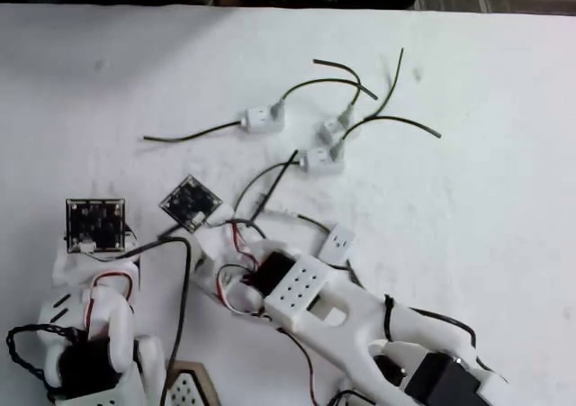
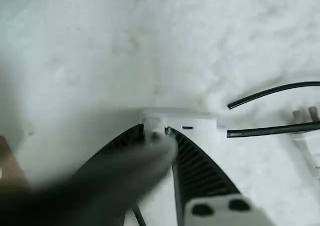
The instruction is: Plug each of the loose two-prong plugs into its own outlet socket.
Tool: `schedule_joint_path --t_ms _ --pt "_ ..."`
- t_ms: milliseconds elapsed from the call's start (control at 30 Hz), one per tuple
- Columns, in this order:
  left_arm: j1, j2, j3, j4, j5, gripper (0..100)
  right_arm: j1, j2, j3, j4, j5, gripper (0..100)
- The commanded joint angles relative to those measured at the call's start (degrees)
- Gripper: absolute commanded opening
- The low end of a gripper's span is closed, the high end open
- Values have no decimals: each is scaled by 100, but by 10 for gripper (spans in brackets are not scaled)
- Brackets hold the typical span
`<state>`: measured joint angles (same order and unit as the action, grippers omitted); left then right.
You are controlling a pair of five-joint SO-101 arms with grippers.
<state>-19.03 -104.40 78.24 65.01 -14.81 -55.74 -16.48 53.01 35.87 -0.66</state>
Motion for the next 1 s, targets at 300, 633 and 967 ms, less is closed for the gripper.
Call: schedule_joint_path --t_ms 300,633,967 --pt "-57 -22 -18 -132 53 24 13 -31 -18 769 88 17" --pt "-57 -22 -18 -132 53 24 -48 31 -18 708 440 17" --pt "-57 -22 -18 -132 53 24 -198 681 -70 -514 440 17"
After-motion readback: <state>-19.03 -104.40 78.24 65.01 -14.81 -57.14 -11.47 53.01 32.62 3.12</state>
